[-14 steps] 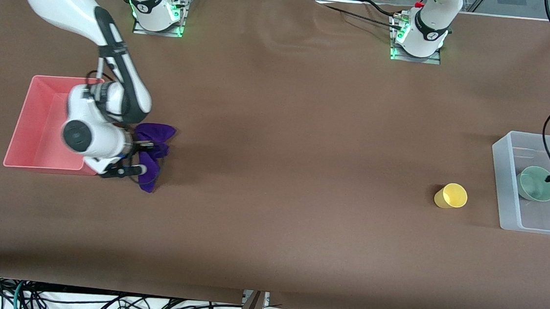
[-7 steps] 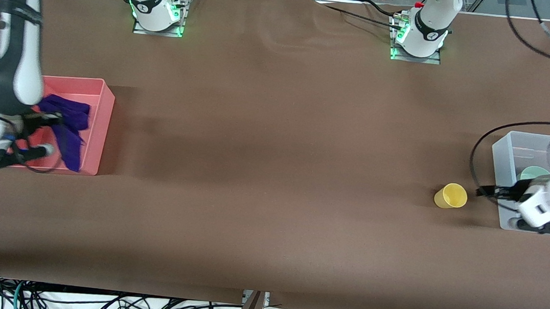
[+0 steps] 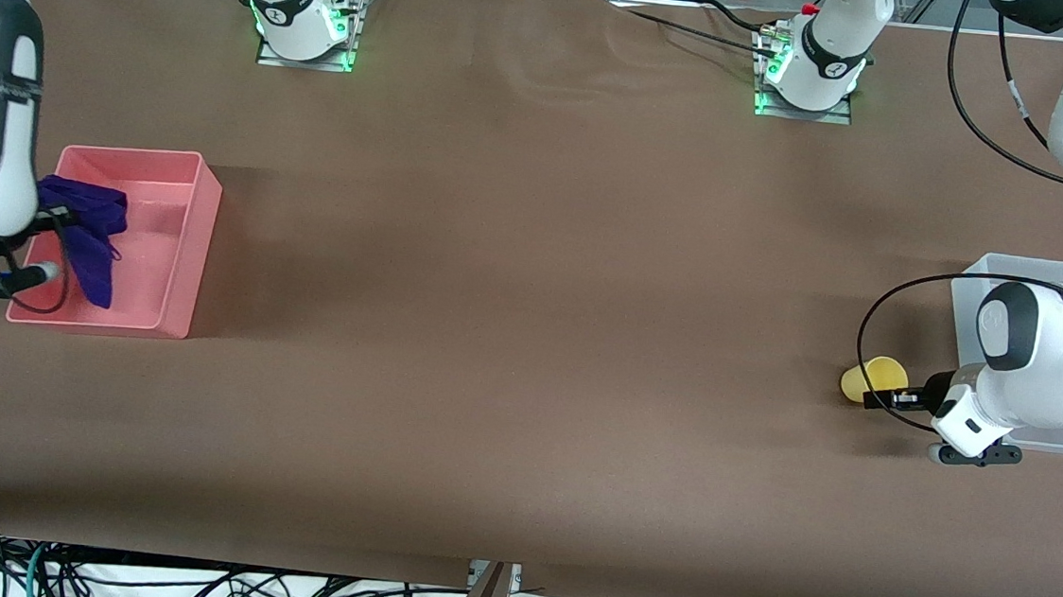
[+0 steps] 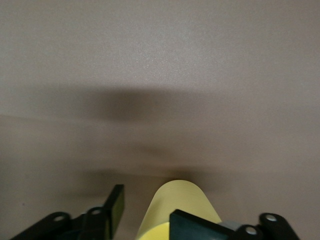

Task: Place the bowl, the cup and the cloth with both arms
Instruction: 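Lower the cloth into the pink bin while the left gripper grasps the cup, then release the cloth and raise the right gripper while the left lifts the cup, then place the yellow cup into the green bowl with the left gripper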

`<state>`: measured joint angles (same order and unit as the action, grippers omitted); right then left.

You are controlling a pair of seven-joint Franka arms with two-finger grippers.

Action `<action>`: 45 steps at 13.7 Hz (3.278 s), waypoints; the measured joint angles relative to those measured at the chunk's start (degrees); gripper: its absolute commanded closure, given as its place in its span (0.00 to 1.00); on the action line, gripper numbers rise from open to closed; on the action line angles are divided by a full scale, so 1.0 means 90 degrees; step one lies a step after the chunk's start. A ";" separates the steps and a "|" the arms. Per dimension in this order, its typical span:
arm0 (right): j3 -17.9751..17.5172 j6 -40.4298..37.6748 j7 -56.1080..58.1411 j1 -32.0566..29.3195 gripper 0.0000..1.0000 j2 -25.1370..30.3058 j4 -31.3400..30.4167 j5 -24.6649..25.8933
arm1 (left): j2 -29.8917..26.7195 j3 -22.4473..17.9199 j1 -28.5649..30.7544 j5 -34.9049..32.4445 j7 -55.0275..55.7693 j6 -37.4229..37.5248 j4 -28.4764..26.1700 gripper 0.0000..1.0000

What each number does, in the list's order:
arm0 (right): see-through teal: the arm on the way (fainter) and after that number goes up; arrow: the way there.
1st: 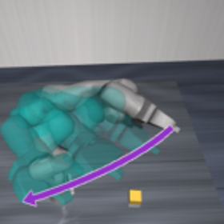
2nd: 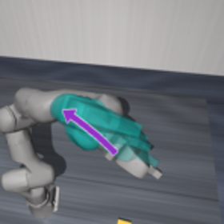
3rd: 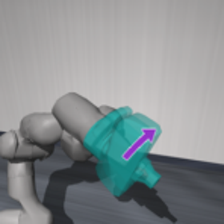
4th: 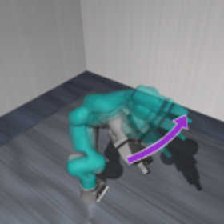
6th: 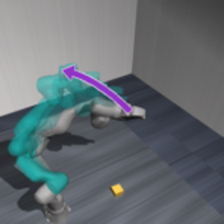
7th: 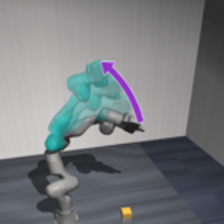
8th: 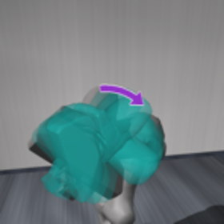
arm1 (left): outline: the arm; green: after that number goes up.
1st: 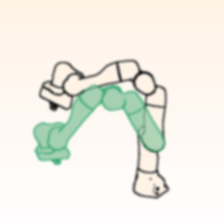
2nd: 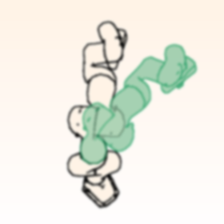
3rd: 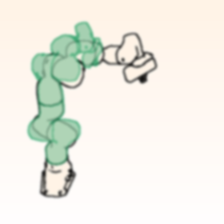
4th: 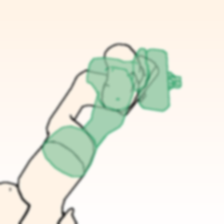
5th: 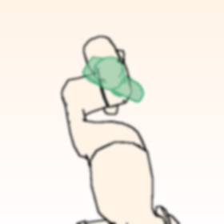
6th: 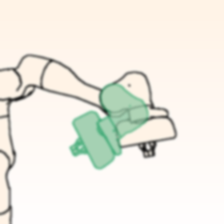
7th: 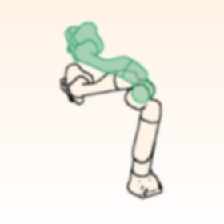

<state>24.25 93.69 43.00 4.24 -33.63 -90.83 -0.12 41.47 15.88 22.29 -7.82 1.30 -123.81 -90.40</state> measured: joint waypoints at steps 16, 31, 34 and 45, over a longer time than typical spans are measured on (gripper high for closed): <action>-0.0388 -0.0449 -0.0351 0.0145 0.00 0.1233 0.2044 -0.0657 | -0.0437 0.0205 -0.0028 0.0000 -0.0163 0.1477 -0.0214 0.04; -0.2249 -0.1650 -0.3736 -0.0219 0.00 0.2628 0.1701 0.0137 | -0.0624 0.0326 -0.0175 -0.0055 -0.0284 0.1748 -0.0633 0.86; -0.2355 -0.1717 -0.3806 -0.0483 0.00 0.2674 0.1477 0.0172 | -0.0567 0.0325 -0.0175 -0.0092 -0.0295 0.1653 -0.0697 1.00; -0.2461 -0.1728 -0.4296 -0.0550 0.00 0.2682 0.1432 0.0175 | -0.1160 0.0280 -0.0096 -0.1630 -0.1679 0.3126 0.0755 1.00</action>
<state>2.10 78.14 4.33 -0.71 -9.49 -77.94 1.46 31.02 18.41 21.43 -22.49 -13.81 -95.68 -83.60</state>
